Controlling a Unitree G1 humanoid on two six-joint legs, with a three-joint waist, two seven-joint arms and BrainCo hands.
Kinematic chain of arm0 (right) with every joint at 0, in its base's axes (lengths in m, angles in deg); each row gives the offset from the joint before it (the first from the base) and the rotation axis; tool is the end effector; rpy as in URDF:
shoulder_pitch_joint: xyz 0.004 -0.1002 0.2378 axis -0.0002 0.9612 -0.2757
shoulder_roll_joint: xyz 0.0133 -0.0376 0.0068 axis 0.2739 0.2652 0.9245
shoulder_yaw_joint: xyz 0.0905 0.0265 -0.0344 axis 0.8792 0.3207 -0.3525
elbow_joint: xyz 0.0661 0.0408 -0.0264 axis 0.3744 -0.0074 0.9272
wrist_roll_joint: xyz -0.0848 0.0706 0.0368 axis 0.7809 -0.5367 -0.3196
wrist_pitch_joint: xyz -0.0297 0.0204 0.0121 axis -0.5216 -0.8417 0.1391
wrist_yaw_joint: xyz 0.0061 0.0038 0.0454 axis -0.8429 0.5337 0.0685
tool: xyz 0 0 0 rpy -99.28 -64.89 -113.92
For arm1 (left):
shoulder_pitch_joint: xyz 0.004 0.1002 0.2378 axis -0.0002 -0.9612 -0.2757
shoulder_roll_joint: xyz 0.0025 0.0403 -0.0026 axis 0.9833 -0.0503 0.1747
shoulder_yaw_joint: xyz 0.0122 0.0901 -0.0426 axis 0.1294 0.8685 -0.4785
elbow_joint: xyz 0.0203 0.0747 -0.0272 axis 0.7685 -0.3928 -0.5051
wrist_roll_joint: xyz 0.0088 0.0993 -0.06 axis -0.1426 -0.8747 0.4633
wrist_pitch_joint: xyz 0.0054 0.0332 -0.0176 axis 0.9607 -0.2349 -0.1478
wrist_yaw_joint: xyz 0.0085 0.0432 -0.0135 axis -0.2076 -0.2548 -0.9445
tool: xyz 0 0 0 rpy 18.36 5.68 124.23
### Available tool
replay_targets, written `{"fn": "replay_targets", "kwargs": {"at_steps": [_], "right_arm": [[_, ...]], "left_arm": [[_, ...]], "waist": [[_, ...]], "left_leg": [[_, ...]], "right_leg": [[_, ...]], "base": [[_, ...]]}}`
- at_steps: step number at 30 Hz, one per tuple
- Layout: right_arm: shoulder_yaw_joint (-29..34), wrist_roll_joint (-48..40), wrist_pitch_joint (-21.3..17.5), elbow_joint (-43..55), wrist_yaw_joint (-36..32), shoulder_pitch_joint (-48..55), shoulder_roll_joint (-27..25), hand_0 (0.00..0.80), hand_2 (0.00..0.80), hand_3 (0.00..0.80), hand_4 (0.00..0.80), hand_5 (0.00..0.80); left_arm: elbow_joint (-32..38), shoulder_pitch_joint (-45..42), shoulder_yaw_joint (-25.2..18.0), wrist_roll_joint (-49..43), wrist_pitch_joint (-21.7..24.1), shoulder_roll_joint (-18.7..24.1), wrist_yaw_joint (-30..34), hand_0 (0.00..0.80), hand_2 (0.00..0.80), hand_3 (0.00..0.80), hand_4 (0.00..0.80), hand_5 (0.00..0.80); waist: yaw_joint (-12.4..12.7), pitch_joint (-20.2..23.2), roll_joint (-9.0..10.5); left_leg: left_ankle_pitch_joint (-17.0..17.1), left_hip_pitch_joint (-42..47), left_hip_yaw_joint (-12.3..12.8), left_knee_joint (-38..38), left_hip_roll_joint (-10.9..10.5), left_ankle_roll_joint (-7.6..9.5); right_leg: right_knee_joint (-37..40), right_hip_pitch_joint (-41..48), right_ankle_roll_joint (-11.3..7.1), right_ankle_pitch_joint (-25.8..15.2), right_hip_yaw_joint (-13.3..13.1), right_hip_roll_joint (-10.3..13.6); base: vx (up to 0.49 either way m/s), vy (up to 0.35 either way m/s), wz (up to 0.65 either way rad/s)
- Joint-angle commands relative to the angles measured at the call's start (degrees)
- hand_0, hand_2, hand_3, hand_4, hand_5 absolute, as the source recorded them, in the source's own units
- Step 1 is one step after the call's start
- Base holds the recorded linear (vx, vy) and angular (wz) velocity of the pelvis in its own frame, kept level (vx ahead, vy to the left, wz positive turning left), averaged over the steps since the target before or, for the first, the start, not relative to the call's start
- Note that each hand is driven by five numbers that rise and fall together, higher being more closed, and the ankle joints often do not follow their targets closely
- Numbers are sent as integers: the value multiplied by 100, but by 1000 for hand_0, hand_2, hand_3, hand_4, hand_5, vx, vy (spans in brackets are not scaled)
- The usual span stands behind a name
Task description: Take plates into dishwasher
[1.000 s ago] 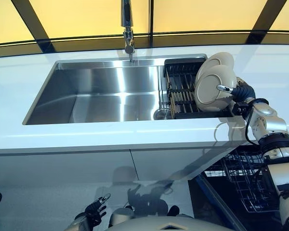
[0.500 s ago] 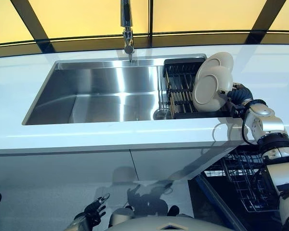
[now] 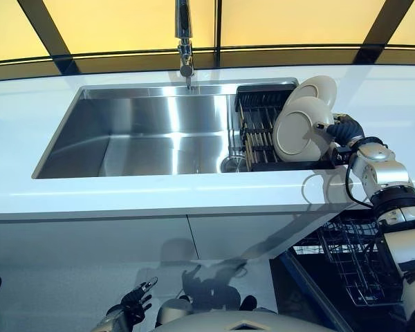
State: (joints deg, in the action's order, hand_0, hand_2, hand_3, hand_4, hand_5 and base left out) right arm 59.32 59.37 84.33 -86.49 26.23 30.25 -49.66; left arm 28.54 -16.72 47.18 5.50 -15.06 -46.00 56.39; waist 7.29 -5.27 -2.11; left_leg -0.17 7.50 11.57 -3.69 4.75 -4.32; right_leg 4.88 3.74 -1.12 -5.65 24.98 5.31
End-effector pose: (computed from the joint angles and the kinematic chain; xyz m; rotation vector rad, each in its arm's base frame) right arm 0.3300 -0.2941 0.1407 -0.2610 0.2286 -0.0940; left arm 0.0660 0.2339 -0.1227 -0.3389 1.1394 0.2237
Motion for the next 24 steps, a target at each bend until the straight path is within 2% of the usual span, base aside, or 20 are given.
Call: {"fn": "replay_targets", "kwargs": {"at_steps": [1,11,18,24], "right_arm": [[-297,-146,-260,31,-19,-880,-328,800,800,800,800,800],[-408,-593,-243,878,-192,-1215,-913,800,800,800,800,800],[-217,-1061,-17,1331,-250,-1282,-1501,800,800,800,800,800],[-4,-887,46,1547,-358,-1136,-2031,800,800,800,800,800]], "left_arm": [[-132,266,420,151,70,255,-66,0,0,0,0,0],[-215,206,426,182,114,214,-51,0,0,0,0,0],[-387,255,399,158,164,179,-93,0,0,0,0,0],[-422,285,368,274,246,186,-155,0,0,0,0,0]], "waist": [[94,143,352],[-51,240,483],[-256,280,625],[-457,298,714]], "left_leg": [[-64,-126,151,-30,-188,35],[-91,-77,234,-48,-145,28],[-161,-12,374,-34,-142,76],[-218,30,526,-23,-148,120]], "right_leg": [[-148,412,-427,597,-61,249],[-135,392,-453,576,-138,190],[-137,342,-500,539,-320,160],[-141,261,-543,496,-508,121]], "base": [[-1,32,0],[-2,46,-3],[1,48,-5],[-9,41,-17]]}}
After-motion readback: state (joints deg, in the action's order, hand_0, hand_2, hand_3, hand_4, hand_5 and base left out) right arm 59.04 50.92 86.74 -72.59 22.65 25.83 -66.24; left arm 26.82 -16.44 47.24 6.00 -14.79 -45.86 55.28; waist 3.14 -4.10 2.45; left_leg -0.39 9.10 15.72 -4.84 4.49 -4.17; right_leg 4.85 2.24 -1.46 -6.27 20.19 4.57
